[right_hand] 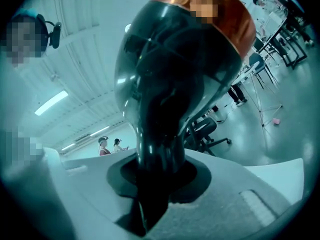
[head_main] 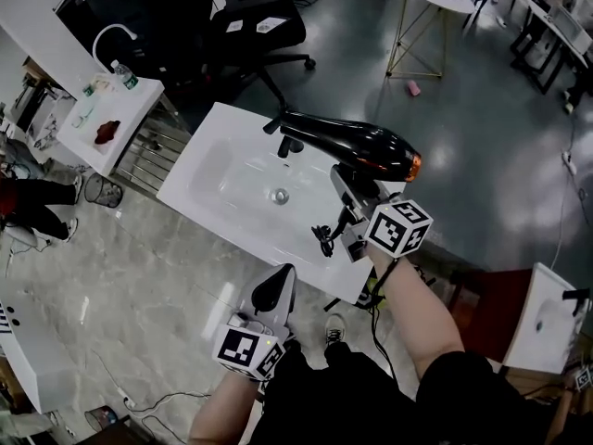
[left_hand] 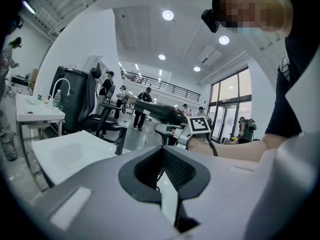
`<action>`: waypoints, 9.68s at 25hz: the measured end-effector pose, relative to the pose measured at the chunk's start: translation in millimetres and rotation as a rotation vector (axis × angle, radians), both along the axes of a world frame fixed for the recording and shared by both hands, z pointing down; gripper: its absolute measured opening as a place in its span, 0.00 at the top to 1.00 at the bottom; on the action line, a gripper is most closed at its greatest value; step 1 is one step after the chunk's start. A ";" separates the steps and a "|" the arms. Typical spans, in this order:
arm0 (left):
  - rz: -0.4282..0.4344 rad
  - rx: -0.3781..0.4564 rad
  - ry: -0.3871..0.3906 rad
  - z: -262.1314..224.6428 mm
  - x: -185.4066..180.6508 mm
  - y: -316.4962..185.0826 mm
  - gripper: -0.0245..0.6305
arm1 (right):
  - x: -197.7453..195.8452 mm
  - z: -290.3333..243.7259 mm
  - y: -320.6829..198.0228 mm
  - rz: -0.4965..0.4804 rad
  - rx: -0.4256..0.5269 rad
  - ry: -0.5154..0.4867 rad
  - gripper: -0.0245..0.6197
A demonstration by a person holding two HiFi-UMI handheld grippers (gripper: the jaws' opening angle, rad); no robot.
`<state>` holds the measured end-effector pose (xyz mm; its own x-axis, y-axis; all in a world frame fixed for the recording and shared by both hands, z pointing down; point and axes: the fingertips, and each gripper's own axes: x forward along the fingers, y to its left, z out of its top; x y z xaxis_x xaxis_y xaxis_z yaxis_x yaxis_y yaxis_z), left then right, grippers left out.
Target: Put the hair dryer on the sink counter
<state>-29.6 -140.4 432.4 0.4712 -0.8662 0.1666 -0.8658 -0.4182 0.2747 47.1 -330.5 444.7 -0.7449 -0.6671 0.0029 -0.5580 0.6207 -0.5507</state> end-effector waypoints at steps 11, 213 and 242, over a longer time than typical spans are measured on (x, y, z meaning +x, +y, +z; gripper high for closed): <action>0.051 -0.023 0.005 19.7 5.9 -18.6 0.96 | -0.2 69.2 -16.2 0.026 -0.114 0.054 0.83; -0.071 -0.004 0.001 -14.3 -9.2 148.0 0.96 | -24.0 -31.3 292.6 -0.290 0.071 0.298 0.96; 0.013 -0.005 0.034 -3.4 -95.0 239.7 0.96 | -104.5 -23.1 399.7 -0.221 0.049 0.353 0.96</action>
